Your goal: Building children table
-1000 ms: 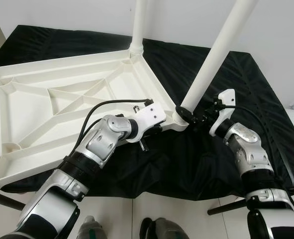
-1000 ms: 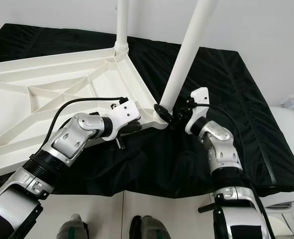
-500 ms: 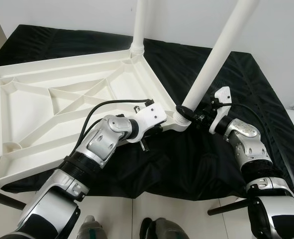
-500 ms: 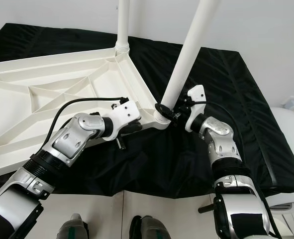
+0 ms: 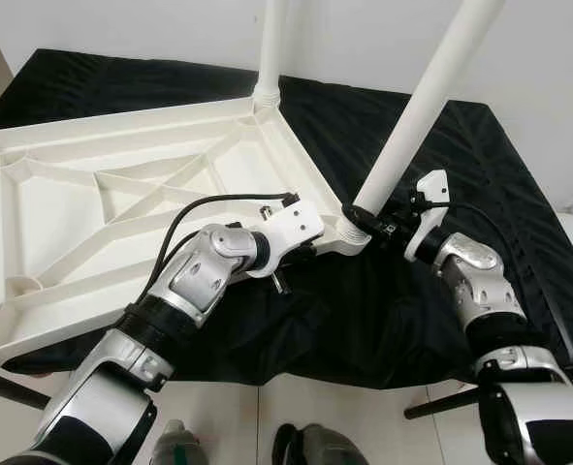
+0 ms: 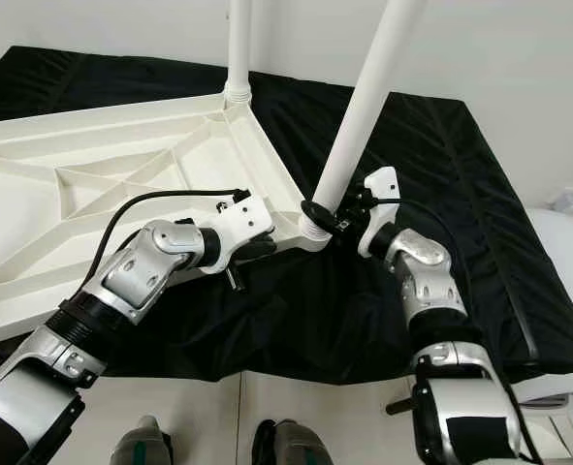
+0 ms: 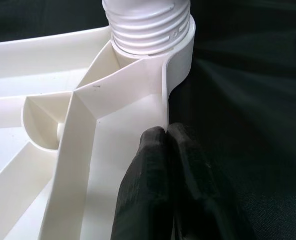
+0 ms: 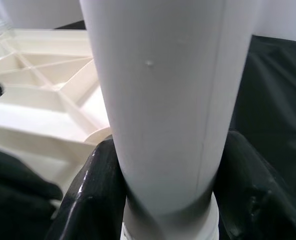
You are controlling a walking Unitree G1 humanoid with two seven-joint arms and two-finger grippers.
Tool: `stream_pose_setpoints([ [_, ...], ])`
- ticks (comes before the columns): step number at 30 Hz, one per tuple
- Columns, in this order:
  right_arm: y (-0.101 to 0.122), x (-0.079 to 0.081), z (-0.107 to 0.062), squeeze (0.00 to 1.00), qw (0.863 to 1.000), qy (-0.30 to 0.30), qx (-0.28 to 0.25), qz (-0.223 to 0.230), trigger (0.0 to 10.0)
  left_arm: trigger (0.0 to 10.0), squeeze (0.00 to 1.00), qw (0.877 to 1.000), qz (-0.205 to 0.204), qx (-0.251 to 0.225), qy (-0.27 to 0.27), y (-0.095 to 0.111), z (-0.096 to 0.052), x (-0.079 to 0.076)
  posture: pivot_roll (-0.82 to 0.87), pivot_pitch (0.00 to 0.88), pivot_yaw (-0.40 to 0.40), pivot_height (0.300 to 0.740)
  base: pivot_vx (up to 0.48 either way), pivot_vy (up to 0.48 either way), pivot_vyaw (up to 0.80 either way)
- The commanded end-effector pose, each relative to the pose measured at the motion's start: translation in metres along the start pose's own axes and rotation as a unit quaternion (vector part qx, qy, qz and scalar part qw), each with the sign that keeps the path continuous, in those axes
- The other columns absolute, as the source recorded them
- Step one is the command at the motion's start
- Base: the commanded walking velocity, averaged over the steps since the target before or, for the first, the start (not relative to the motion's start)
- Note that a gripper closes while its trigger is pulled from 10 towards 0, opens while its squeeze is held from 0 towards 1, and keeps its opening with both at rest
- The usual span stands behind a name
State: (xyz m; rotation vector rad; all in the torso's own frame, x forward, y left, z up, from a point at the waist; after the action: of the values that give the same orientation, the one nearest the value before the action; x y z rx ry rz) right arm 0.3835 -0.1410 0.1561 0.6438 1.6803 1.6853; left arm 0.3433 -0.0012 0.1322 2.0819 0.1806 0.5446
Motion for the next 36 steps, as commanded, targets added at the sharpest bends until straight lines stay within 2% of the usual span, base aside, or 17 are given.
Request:
stream_pose_setpoints([
  [1,-0.006,0.008,0.006,0.0,0.999,-0.036,-0.001,0.019,10.0,10.0,0.0,1.0,0.002,-0.003,-0.03,0.002,0.005,-0.012,0.06,0.047,-0.11,0.74,0.0,0.0,0.0],
  [12,-0.006,0.021,0.019,0.0,0.994,-0.11,-0.006,0.01,10.0,10.0,0.0,1.0,0.002,-0.004,-0.031,0.003,0.005,-0.013,0.06,0.041,-0.112,0.74,0.0,0.0,0.0],
  [14,-0.002,0.027,0.024,0.0,0.989,-0.144,-0.013,0.021,10.0,10.0,0.0,0.999,0.003,-0.005,-0.031,0.003,0.005,-0.013,0.06,0.04,-0.11,0.74,0.0,0.0,0.0],
  [17,-0.001,0.03,0.026,0.0,0.986,-0.163,-0.017,0.03,10.0,10.0,0.0,0.999,0.003,-0.005,-0.032,0.003,0.005,-0.014,0.06,0.038,-0.107,0.74,0.0,0.0,0.0],
  [19,0.003,0.037,0.028,0.0,0.979,-0.197,-0.026,0.047,10.0,10.0,0.0,0.999,0.002,-0.005,-0.034,0.002,0.005,-0.015,0.05,0.036,-0.104,0.74,0.0,0.0,0.0],
  [23,0.004,0.041,0.03,0.0,0.974,-0.217,-0.027,0.055,10.0,10.0,0.0,0.999,0.002,-0.005,-0.035,0.002,0.005,-0.016,0.05,0.037,-0.102,0.74,0.0,0.0,0.0],
  [25,0.004,0.043,0.029,0.0,0.967,-0.247,-0.027,0.06,10.0,10.0,0.0,0.999,0.002,-0.005,-0.038,0.002,0.005,-0.017,0.05,0.038,-0.1,0.74,0.0,0.0,0.0],
  [27,0.004,0.043,0.029,0.0,0.967,-0.247,-0.027,0.06,10.0,10.0,0.0,0.999,0.002,-0.005,-0.038,0.002,0.005,-0.017,0.05,0.038,-0.1,0.74,0.0,0.0,0.0],
  [28,0.002,0.045,0.03,0.0,0.96,-0.272,-0.019,0.067,10.0,10.0,0.0,0.999,0.002,-0.005,-0.039,0.001,0.006,-0.018,0.05,0.041,-0.097,0.74,0.0,0.0,0.0],
  [36,0.005,0.054,0.034,0.0,0.95,-0.304,-0.015,0.073,10.0,10.0,0.0,0.999,0.001,-0.004,-0.041,0.001,0.005,-0.018,0.05,0.038,-0.096,0.74,0.0,0.0,0.0],
])
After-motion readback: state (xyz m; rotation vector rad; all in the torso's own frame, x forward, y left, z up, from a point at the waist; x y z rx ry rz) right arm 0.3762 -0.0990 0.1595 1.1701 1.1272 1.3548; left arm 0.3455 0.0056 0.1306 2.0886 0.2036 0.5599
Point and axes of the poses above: a point about 5 cm out from each wrist's last joint towards the gripper, its own z axis pointing out of the wrist towards the gripper, its own y axis along the axis of the wrist's last joint, x = y × z, the point moved 5 cm from there along z, pointing out of the wrist towards the gripper, and after that the axes turned 1 degree about -z, right-handed, at the moved point
